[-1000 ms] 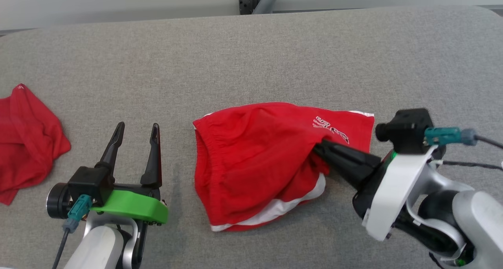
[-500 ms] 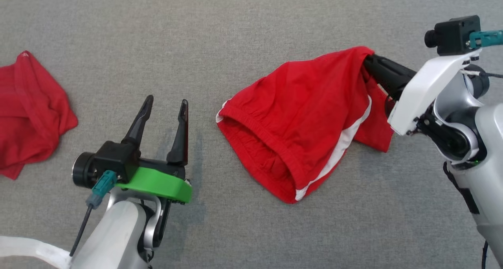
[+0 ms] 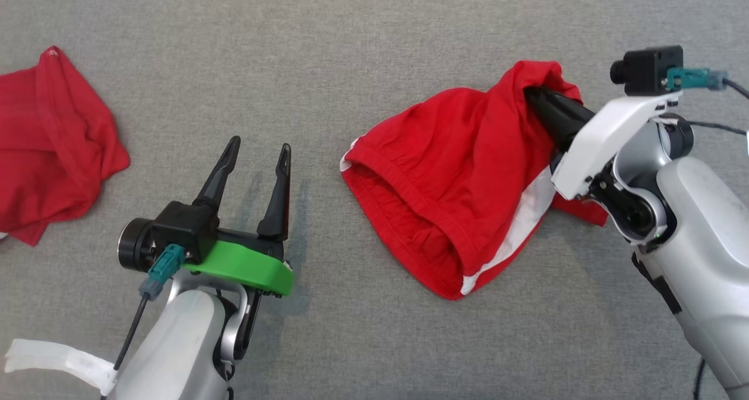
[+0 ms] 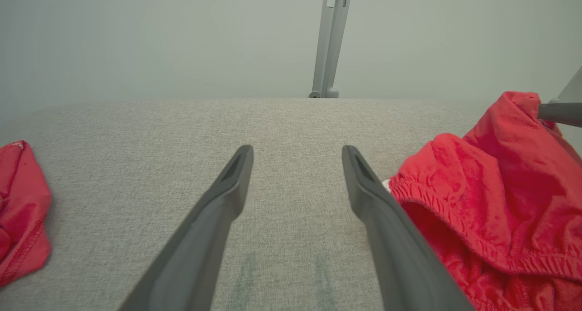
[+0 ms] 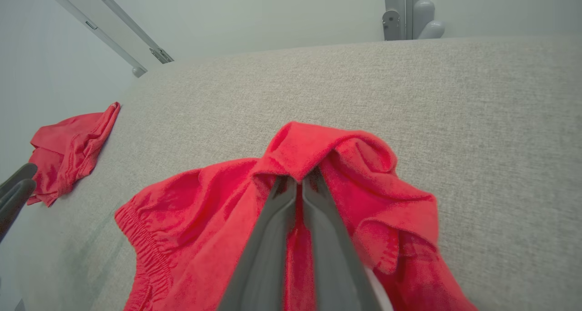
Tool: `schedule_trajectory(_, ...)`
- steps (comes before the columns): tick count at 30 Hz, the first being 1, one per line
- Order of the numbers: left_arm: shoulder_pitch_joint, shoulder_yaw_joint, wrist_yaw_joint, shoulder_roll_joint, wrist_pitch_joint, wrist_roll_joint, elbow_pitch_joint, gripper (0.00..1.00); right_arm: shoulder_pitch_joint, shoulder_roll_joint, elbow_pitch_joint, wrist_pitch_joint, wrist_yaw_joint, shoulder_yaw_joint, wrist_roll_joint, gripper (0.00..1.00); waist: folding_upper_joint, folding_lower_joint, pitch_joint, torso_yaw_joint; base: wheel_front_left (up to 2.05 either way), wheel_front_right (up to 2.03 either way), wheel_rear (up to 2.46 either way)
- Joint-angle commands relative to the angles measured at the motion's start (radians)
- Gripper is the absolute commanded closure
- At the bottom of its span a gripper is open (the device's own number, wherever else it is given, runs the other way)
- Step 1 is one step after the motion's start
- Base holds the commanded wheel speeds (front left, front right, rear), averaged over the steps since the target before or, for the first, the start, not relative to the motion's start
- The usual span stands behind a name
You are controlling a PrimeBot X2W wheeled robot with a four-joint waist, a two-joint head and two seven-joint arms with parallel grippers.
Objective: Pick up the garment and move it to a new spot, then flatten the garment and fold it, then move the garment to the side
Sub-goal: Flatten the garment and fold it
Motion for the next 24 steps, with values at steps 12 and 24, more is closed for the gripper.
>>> schedule_trajectory(12,0.046,0.04,0.004,0.021,-0.006,-0.009,0.002,0.0,0.212,-0.057,-0.02,-0.254,0.0,-0.079,-0.005,0.0,0.0,-0.0001,-0.085,-0.115,0.0,0.0,0.0)
schedule_trajectory(24,0.107,0.045,0.019,0.058,0.025,-0.023,-0.033,0.0,0.338,0.013,-0.058,-0.425,0.0,-0.239,-0.247,0.0,0.0,-0.0001,-0.178,-0.172,0.0,0.0,0.0)
